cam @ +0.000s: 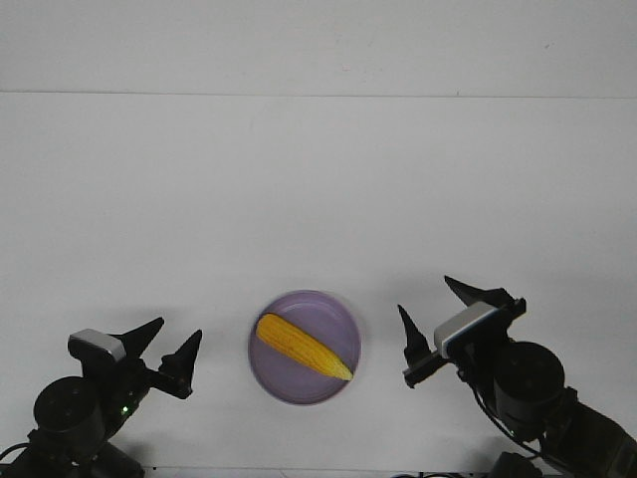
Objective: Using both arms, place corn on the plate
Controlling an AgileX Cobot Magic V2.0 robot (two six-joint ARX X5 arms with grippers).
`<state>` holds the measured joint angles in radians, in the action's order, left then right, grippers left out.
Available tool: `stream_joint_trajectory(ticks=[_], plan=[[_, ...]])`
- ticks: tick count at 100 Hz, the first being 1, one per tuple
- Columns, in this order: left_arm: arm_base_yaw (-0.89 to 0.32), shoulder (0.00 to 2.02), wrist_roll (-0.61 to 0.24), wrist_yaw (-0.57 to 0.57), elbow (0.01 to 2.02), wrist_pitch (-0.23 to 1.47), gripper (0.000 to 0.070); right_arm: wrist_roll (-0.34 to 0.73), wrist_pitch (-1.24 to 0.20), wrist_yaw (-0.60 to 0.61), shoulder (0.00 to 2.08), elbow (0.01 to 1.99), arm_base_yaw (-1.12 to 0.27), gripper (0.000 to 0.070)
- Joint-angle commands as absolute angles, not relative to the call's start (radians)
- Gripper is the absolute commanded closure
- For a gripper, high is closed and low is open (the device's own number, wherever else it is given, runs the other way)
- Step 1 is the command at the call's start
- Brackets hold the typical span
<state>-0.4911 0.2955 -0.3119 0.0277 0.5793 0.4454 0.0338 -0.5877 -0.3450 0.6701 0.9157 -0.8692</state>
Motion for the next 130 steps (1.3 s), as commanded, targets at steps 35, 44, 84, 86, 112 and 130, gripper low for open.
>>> stream_joint_trajectory(ticks=[35, 44, 84, 86, 112, 130], plan=[[-0.496, 0.297, -0.272, 0.03, 0.588, 0.424, 0.0685, 0.075, -0.571, -0.342, 0.548, 0.8, -0.876, 0.0684], [-0.496, 0.297, -0.272, 0.03, 0.588, 0.417, 0.0685, 0.075, -0.576, -0.342, 0.543, 0.8, -0.876, 0.0684], [-0.496, 0.297, -0.272, 0.03, 0.588, 0.417, 0.0685, 0.075, -0.572, -0.342, 0.543, 0.8, -0.876, 0.0684], [-0.496, 0.297, -0.272, 0.03, 0.588, 0.417, 0.0685, 0.075, -0.572, -0.342, 0.543, 0.8, -0.876, 0.0684], [-0.46, 0.281, -0.158, 0.102, 0.579, 0.4, 0.0685, 0.075, -0.572, -0.342, 0.543, 0.8, -0.876, 0.0684], [-0.251, 0.175, -0.03, 0.103, 0.383, 0.163, 0.0685, 0.075, -0.572, -0.342, 0.543, 0.8, -0.876, 0.0684]])
